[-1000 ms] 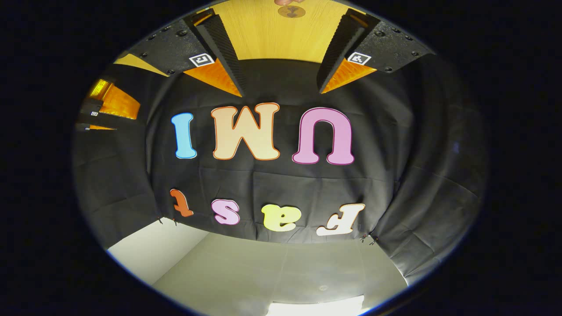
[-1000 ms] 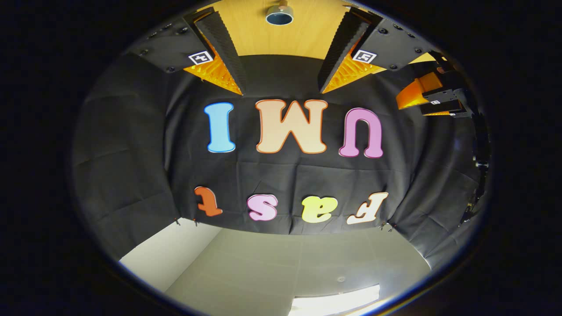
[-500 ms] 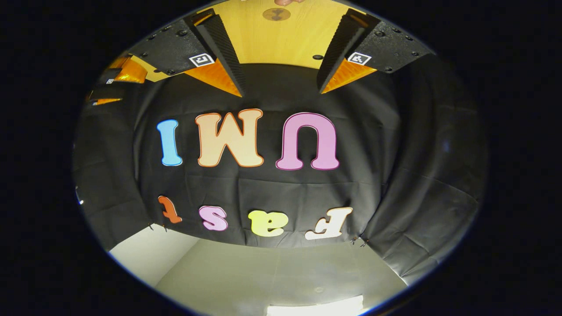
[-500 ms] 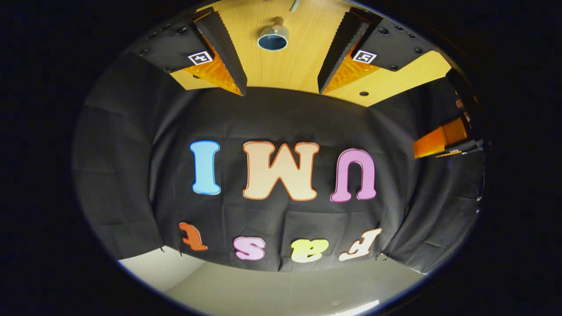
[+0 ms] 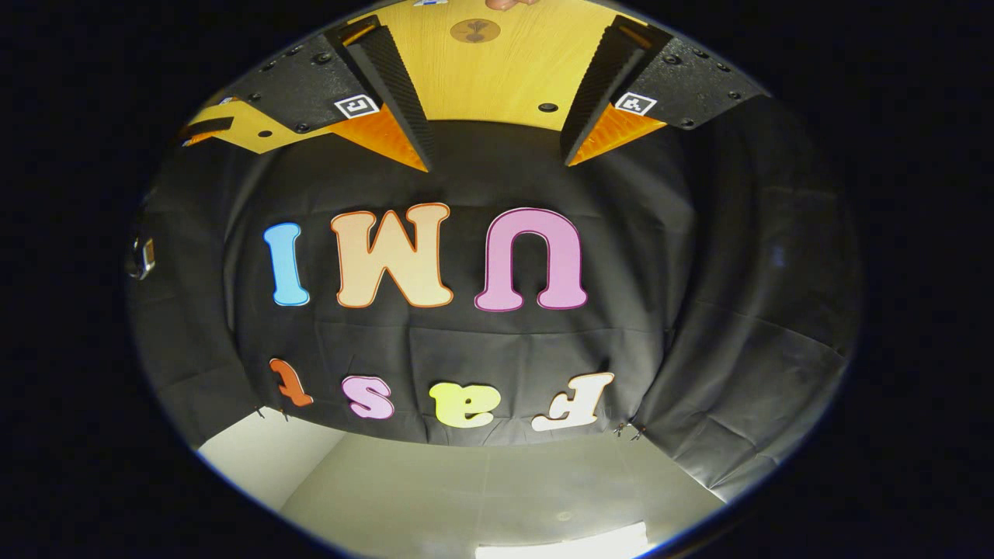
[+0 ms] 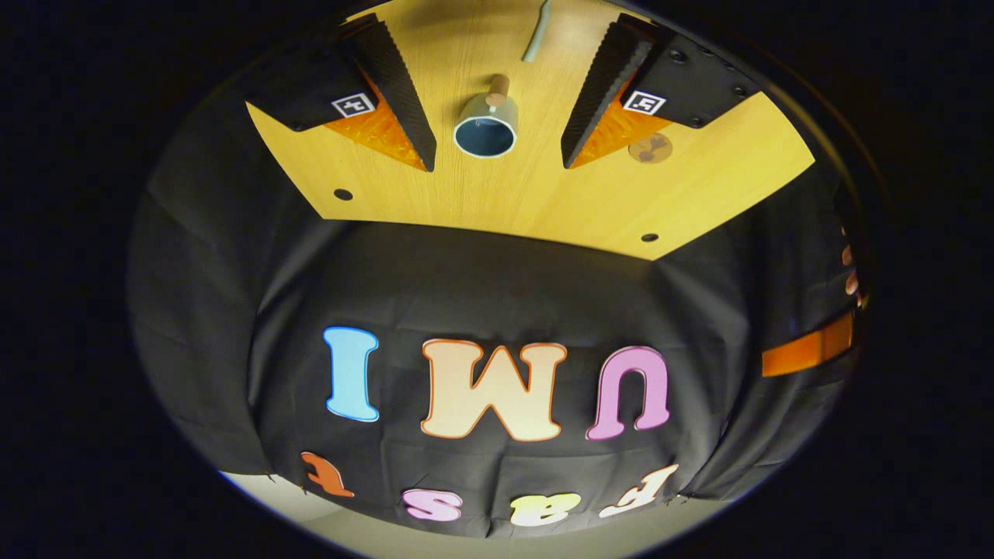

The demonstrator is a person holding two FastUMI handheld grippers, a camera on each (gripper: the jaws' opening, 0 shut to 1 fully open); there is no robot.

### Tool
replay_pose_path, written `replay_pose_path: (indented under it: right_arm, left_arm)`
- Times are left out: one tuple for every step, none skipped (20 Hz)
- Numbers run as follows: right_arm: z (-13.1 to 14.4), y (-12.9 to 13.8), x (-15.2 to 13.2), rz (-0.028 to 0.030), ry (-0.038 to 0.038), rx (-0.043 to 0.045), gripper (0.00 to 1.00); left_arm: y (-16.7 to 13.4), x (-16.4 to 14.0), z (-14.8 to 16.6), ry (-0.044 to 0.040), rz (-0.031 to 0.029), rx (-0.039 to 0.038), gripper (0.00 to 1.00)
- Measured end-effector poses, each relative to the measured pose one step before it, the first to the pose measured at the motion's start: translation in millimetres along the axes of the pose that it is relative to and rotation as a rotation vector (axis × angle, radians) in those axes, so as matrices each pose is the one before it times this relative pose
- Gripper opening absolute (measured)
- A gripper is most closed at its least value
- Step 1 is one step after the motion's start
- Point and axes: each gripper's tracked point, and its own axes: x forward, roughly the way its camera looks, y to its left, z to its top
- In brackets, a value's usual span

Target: Put the toothbrush and toothpaste on the desktop into the cup, then pick up the cup and place it on the coaster on the desktop.

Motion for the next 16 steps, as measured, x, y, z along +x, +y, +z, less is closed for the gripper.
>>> replay_pose_path:
  right_arm:
    - [-10.71,-0.72,1.29,0.00004,0.02753,-0.00759,1.0]
    - [-11.21,0.66,2.68,0.00512,0.03394,-0.00169,0.99]
    - [-12.12,0.94,3.9,0.00225,0.03981,-0.00251,1.0]
    - [-11.53,0.34,4.34,-0.00009,0.03834,-0.0063,1.0]
    - [-10.72,0.39,4.43,0.00397,0.03635,-0.00918,1.0]
    - [-10.29,1.43,3.27,0.00279,0.03564,-0.01389,0.99]
    - [-9.53,0.76,1.0,0.00158,0.03048,-0.01656,1.0]
    - [-7.72,0.63,3.66,0.00415,0.02249,-0.01477,1.0]
    - [-6.36,1.42,2.96,0.00456,0.02309,-0.00987,0.99]
    - [-7.44,3.43,2.43,0.00591,0.02626,-0.00269,1.0]
    - [-7.0,3.79,2.92,0.00845,0.02635,0.00391,1.0]
    - [-9.13,1.97,3.45,0.00506,0.03168,0.00386,1.0]
    - [-7.92,0.43,3.33,0.00049,0.03296,-0.0011,1.0]
    - [-8.52,0.94,3.12,0.00146,0.03443,-0.00311,1.0]
    - [-7.77,1.84,3.37,0.00753,0.03712,-0.00631,1.0]
    - [-7.9,2.15,3.12,0.00623,0.03456,0.00053,1.0]
  left_arm:
    - [0.47,0.61,-0.41,0.00273,0.0028,-0.00085,0.94]
    - [1.47,-0.08,-1.28,0.00282,0.00402,-0.00166,0.93]
    - [1.64,0.45,-0.84,0.00479,0.00499,-0.00106,0.94]
    - [1.26,-0.99,-1.88,0.00274,0.00415,-0.00165,0.93]
    - [2.37,0.05,-0.94,0.00254,0.00459,-0.001,0.94]
    - [1.69,-0.05,-1.62,0.00437,0.00492,-0.0002,0.94]
    - [1.73,-0.46,-2.09,0.00479,0.00437,-0.00045,0.93]
    - [1.88,0.76,-1.95,0.00219,0.00436,-0.00061,0.94]
    - [1.63,0.38,0.24,0.00298,0.00428,0.00059,0.94]
    - [1.73,-0.92,-2.11,0.00274,0.00438,0.00123,0.94]
    - [1.82,0.53,-1.09,0.00292,0.00391,0.00099,0.94]
    - [2.3,-1.0,-0.86,0.00308,0.00347,-0.00026,0.94]
    - [1.18,-0.34,-1.15,0.00352,0.00368,-0.00092,0.94]
    - [1.54,0.42,-2.67,0.00268,0.00288,-0.00163,0.94]
    - [1.2,0.74,-1.8,0.00369,0.00244,-0.00148,0.94]
    - [0.71,1.57,-1.67,0.00612,0.00124,0.00007,0.94]
